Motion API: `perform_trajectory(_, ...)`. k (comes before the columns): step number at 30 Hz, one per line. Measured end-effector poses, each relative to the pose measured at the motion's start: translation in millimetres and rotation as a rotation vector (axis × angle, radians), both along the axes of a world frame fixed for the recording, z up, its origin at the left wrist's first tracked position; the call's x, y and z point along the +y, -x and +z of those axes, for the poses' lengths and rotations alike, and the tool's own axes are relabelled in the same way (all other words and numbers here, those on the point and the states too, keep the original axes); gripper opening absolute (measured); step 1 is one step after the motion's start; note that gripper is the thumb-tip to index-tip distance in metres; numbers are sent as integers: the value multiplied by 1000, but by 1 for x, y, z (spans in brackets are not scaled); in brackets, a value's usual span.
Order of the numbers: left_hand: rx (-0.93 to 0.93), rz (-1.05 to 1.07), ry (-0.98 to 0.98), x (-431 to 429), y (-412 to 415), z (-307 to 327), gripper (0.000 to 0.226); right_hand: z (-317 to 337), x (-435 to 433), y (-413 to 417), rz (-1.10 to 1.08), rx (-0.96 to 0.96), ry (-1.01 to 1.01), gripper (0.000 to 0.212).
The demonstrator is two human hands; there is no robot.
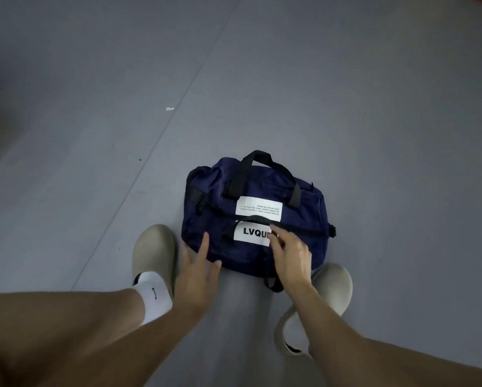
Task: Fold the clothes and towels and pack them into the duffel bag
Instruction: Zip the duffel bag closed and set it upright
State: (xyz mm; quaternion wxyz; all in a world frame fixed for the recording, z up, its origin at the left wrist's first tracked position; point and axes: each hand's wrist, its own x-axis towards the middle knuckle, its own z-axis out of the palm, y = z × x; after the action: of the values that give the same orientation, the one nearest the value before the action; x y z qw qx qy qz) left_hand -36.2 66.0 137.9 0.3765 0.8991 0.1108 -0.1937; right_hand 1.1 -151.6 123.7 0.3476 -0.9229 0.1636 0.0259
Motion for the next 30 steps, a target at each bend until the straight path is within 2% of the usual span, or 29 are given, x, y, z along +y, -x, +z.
perform_trajectory(3, 42, 55, 226, -41, 23, -9, 78, 5, -34, -54, 161, -31, 146, 29)
perform_trajectory(7, 164, 181, 267, -63, 8, -13, 86, 9, -71, -126, 330, 176, 234, 22)
perform_trajectory(12, 203, -9, 412, -76, 27, -16, 93, -6, -92, -186, 431, 434, 185, 9)
perform_trajectory(15, 259, 53, 448, -86, 12, -24, 92, -20, -104, -191, 477, 592, 247, 26)
perform_trajectory(18, 273, 134, 457, -82, -24, -31, 86, -23, -106, -178, 447, 647, 286, 39)
perform_trajectory(20, 168, 146, 436, -71, -44, -34, 84, -23, -101, -164, 387, 675, 209, 46)
perform_trajectory(23, 65, 115, 297, -38, -79, -44, 81, -26, -94, -128, 243, 666, 29, 51)
perform_trajectory(27, 20, -86, 75, 3, -116, -46, 78, -25, -68, -71, 139, 644, -138, 46)
perform_trajectory(30, -38, -241, -12, 13, -95, -48, 79, -20, -47, -39, 139, 599, -130, 39)
